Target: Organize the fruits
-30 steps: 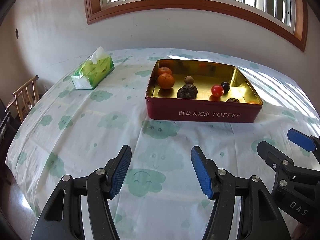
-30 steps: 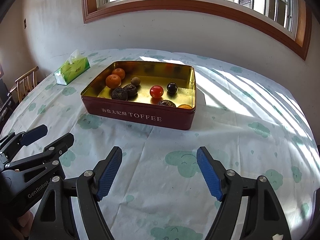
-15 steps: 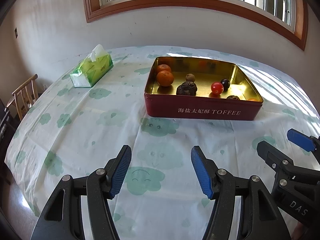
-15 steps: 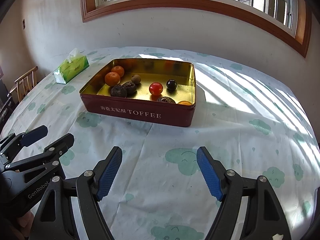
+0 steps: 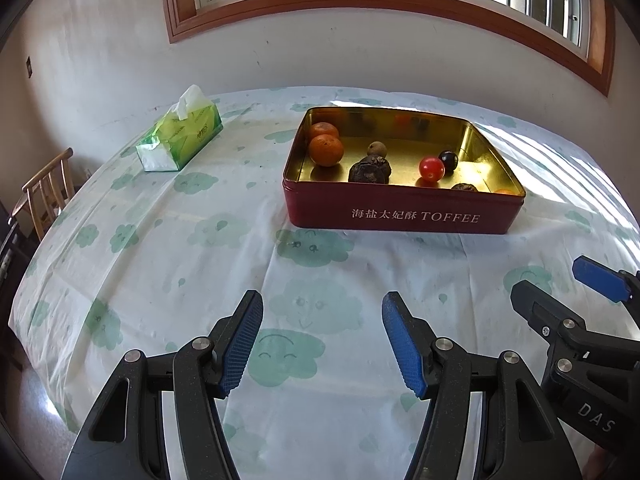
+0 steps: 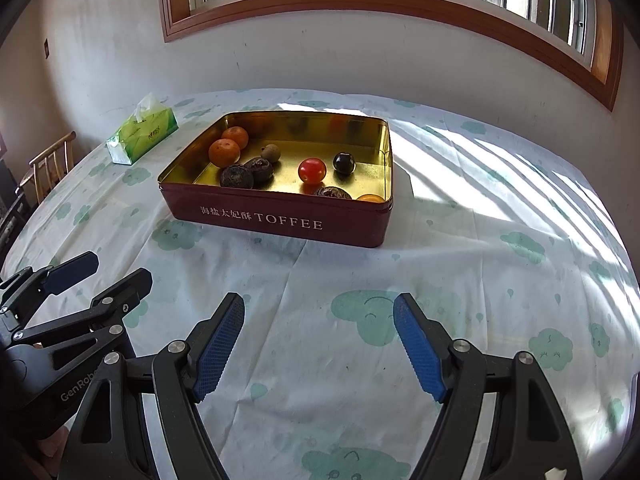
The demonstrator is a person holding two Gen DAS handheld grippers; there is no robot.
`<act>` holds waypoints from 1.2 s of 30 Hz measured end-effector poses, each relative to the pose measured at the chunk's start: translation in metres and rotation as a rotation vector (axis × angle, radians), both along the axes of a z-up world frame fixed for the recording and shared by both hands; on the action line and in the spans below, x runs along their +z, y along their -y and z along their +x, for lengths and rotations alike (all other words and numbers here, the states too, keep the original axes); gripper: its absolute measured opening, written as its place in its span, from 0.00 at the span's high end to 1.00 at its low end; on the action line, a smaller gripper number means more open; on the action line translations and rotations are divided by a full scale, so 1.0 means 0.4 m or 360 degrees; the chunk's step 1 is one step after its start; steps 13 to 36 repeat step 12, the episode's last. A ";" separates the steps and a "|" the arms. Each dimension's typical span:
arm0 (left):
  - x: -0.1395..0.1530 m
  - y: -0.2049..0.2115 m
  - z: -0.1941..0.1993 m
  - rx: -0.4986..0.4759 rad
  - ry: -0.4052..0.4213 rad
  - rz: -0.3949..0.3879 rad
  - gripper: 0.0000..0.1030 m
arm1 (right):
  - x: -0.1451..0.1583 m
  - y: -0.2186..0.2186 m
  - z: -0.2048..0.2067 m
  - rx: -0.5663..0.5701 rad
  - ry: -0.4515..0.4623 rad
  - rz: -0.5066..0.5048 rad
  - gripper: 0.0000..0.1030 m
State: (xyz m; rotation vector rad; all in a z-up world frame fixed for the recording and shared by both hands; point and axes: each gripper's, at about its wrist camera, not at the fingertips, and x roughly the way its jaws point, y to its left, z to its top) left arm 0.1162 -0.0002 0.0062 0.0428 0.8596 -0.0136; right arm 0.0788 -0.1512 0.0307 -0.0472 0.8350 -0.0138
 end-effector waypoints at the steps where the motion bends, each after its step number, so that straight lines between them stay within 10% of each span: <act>1: 0.000 0.000 0.000 -0.0001 0.0000 0.0001 0.39 | -0.001 0.000 -0.001 -0.0001 -0.0002 0.0001 0.28; 36: 0.003 0.005 -0.002 -0.0025 0.0008 -0.0023 0.39 | -0.009 0.008 -0.001 -0.0013 -0.0010 0.0007 0.28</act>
